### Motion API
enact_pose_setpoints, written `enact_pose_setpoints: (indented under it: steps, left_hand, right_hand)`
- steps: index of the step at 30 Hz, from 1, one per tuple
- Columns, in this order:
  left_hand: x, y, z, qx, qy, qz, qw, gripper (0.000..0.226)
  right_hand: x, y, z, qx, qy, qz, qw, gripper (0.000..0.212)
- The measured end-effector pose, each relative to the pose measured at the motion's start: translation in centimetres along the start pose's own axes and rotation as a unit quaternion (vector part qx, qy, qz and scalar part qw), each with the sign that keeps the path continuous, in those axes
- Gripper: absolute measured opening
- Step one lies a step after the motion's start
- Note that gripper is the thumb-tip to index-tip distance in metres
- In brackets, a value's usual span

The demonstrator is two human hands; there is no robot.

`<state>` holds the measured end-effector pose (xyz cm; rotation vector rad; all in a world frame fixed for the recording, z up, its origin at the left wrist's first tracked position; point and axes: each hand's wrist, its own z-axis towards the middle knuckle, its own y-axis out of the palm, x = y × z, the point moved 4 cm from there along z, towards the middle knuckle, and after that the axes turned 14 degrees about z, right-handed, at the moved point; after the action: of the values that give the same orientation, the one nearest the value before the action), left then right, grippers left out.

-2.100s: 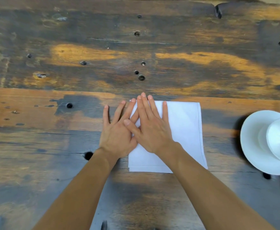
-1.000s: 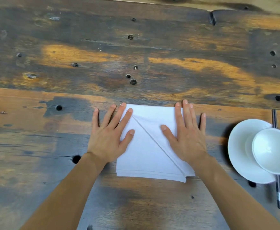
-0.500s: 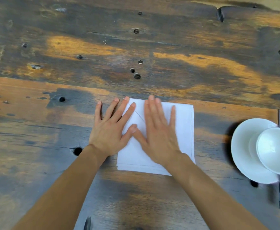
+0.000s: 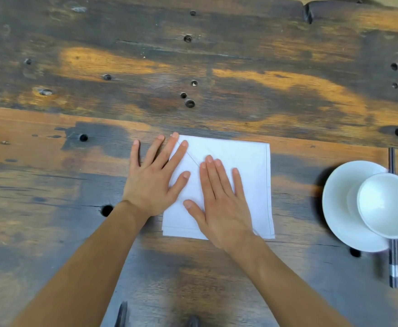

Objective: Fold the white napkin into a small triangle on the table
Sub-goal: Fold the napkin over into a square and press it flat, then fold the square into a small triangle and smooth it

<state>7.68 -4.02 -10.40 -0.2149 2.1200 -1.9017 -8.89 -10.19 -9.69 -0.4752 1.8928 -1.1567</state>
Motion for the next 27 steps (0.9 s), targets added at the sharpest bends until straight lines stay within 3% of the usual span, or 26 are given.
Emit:
enact_pose_setpoints:
  steps: [14,21,24,27]
  left_hand:
    - [0.2,-0.4,0.0,-0.005,-0.012,0.003,1.000,0.065]
    - [0.3,-0.4,-0.1,-0.006,-0.015,0.002,1.000,0.065]
    - [0.6,-0.8,-0.4,-0.005,-0.058,0.014,0.998,0.066]
    - [2.2,-1.8,-1.4,-0.005,-0.130,0.024,0.991,0.067]
  right_hand:
    - [3.8,0.2,-11.0,-0.009,0.027,-0.027,0.999,0.080]
    - [5.1,-0.5,-11.1,-0.014,-0.006,-0.019,1.000,0.081]
    - [6.5,-2.5,-9.4,0.004,-0.037,-0.008,0.999,0.070]
    - [7.7,-5.1,-6.4,0.070,-0.009,0.007,0.997,0.055]
